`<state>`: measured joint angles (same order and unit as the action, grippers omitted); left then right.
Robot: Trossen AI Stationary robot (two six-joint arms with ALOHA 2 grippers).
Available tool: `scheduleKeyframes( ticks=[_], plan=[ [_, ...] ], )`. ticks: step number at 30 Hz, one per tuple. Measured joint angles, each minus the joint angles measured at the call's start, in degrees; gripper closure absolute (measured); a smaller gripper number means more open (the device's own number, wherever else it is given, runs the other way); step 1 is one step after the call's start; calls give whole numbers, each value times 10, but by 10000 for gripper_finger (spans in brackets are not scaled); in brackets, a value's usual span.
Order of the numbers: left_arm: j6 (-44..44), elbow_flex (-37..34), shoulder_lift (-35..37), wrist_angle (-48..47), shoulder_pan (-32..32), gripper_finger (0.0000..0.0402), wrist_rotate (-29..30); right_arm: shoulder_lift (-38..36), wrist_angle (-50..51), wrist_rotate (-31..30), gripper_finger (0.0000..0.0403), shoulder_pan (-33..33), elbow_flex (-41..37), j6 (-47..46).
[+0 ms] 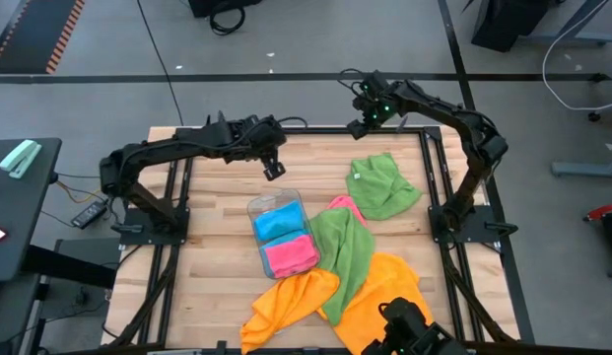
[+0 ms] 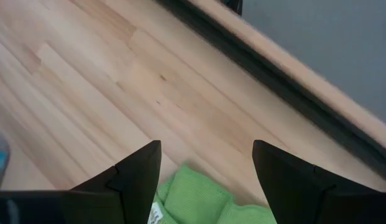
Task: Fold microfiber towels
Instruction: Fold the top green towel
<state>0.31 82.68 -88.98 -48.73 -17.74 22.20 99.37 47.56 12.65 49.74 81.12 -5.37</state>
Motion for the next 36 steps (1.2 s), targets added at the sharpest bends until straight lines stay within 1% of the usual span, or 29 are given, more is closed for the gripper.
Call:
scheduleKeyframes(
  ticks=[2, 5, 11, 14, 19, 25, 28, 29, 31, 36],
  plan=[
    [18, -32, 20, 28, -2, 383, 0, 11, 4, 3, 141, 1, 0, 1],
    [37, -75, 56, 45, -6, 376, -1, 24, 5, 4, 141, 1, 0, 2],
    [70, -143, 128, 70, -17, 394, -2, 37, 5, 12, 141, 1, 0, 3],
    [84, -177, 166, 111, -22, 393, 0, 38, 5, 14, 141, 1, 0, 6],
    [111, -241, 226, 173, -27, 377, 0, 41, 6, 14, 141, 1, 0, 29],
    [176, -311, 286, 214, -32, 394, 0, 42, 27, 14, 141, 1, -15, 56],
    [209, -331, 305, 230, -33, 394, -1, 42, 33, 14, 141, 1, -33, 73],
    [217, -338, 312, 223, -33, 390, 0, 42, 36, 15, 141, 0, -40, 77],
    [230, -340, 314, 239, -33, 380, 0, 42, 35, 24, 141, -1, -58, 85],
    [236, -344, 318, 245, -29, 371, 0, 42, 36, 32, 141, -8, -104, 92]
  ],
)
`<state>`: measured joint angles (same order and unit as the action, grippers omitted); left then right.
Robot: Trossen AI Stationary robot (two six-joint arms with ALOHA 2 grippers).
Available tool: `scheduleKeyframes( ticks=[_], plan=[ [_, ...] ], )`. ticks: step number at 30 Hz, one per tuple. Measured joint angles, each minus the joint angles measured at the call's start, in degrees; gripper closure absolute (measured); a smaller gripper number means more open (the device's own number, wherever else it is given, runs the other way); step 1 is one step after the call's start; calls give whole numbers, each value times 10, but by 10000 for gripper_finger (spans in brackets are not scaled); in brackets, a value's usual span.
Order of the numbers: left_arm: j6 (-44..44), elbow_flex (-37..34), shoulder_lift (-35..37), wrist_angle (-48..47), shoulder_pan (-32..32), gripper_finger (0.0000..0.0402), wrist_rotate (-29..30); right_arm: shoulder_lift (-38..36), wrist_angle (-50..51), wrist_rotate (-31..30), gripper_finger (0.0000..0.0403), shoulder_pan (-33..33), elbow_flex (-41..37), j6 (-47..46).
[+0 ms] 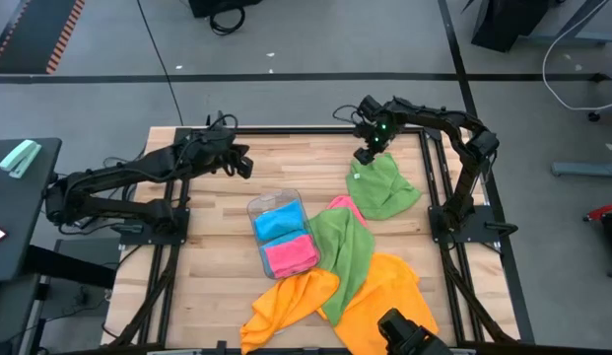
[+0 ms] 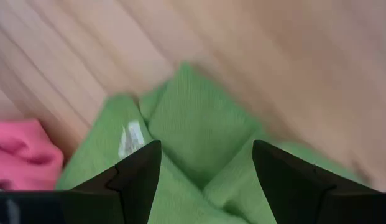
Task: Fold microfiber towels
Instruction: Fold the top green towel
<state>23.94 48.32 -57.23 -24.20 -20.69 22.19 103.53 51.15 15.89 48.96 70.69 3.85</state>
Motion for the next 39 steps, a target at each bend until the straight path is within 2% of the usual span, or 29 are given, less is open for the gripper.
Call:
scheduleKeyframes(
  ticks=[8, 15, 20, 27, 34, 39],
  plan=[
    [-1, 0, 0, 4, 0, 394, 0, 0, -4, 16, 141, -15, -43, 16],
    [7, 0, 0, 3, 0, 376, 0, -3, 2, 66, 141, -36, -44, 48],
    [9, 0, 0, 4, 0, 377, 0, -3, 10, 63, 141, -46, -45, 87],
    [9, 0, 0, 4, 0, 394, 0, -3, -16, 57, 141, -43, -39, 75],
    [9, 0, 0, 4, 0, 375, -10, -3, -36, 56, 141, -18, -43, 86],
    [10, 0, 0, 4, 0, 383, -11, -3, -25, 58, 151, -12, -71, 96]
  ],
)
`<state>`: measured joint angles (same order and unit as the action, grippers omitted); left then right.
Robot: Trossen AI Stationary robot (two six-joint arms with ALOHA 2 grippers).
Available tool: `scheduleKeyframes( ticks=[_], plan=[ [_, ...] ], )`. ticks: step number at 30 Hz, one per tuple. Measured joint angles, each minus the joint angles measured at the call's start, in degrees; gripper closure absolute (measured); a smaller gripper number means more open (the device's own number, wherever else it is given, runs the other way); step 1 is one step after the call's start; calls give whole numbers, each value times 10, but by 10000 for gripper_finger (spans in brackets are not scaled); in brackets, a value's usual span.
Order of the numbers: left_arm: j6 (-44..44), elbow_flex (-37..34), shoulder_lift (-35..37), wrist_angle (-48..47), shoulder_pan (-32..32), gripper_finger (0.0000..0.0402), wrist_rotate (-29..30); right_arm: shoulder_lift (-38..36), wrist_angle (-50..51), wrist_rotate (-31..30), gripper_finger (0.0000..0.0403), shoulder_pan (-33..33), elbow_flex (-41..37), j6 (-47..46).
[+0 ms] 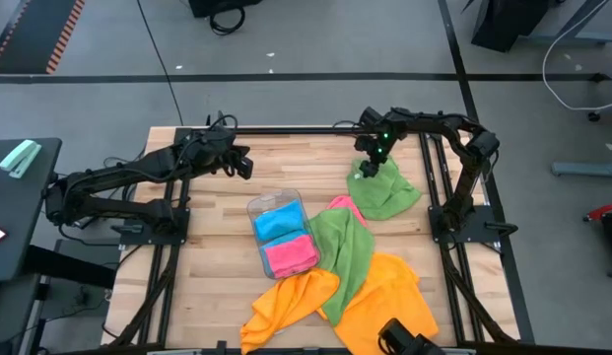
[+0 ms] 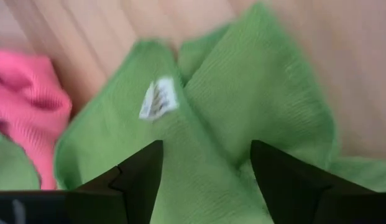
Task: Fold microfiber towels
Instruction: Fold the top green towel
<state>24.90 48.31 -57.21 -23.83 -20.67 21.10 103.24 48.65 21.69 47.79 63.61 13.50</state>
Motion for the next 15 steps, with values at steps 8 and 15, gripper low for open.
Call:
scheduleKeyframes(
  ticks=[8, 15],
  plan=[
    [0, 0, 0, 0, 0, 387, 0, 0, 13, 7, 216, -21, -24, 4],
    [0, 0, 0, 0, 0, 373, 0, 0, 11, 7, 312, -27, -23, 0]
  ],
)
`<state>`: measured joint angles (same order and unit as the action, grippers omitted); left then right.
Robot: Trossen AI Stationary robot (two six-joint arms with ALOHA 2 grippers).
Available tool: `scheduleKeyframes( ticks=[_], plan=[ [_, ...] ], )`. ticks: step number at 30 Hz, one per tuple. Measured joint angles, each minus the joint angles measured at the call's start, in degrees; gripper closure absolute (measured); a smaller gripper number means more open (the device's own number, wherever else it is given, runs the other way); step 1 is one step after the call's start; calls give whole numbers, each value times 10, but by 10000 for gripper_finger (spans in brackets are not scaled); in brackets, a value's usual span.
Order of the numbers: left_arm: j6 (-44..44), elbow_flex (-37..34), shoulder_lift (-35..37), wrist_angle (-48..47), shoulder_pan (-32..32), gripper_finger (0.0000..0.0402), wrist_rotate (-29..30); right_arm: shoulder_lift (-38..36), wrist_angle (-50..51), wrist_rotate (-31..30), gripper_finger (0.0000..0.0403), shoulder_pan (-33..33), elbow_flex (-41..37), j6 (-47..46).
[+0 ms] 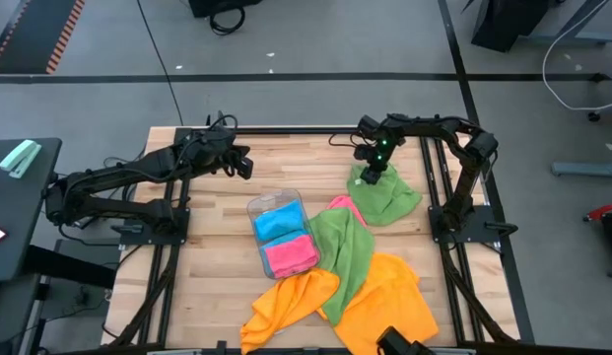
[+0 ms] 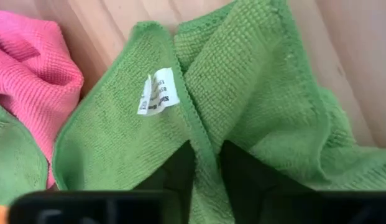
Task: Fold microfiber towels
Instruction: Fold the top green towel
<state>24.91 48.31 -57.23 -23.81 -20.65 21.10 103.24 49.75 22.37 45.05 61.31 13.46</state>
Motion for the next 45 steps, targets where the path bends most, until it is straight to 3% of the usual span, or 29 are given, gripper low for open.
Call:
scheduleKeyframes(
  ticks=[6, 15, 24, 29, 41, 45],
  plan=[
    [0, 0, 0, 0, 0, 390, -13, -16, 15, 2, 369, 0, 31, -16],
    [6, 0, 0, 0, 0, 375, -15, -67, 17, 11, 375, 0, 100, -35],
    [35, 0, 0, 52, 0, 389, -61, -115, -18, 110, 375, -19, 158, -58],
    [40, 1, 0, 86, 4, 386, -113, -138, -40, 130, 375, -58, 185, -76],
    [43, 1, -20, 115, 58, 363, -121, -155, -45, 131, 375, -193, 227, -187],
    [-24, 0, -26, 185, 87, 375, -212, -162, -50, 131, 375, -231, 227, -215]
  ],
)
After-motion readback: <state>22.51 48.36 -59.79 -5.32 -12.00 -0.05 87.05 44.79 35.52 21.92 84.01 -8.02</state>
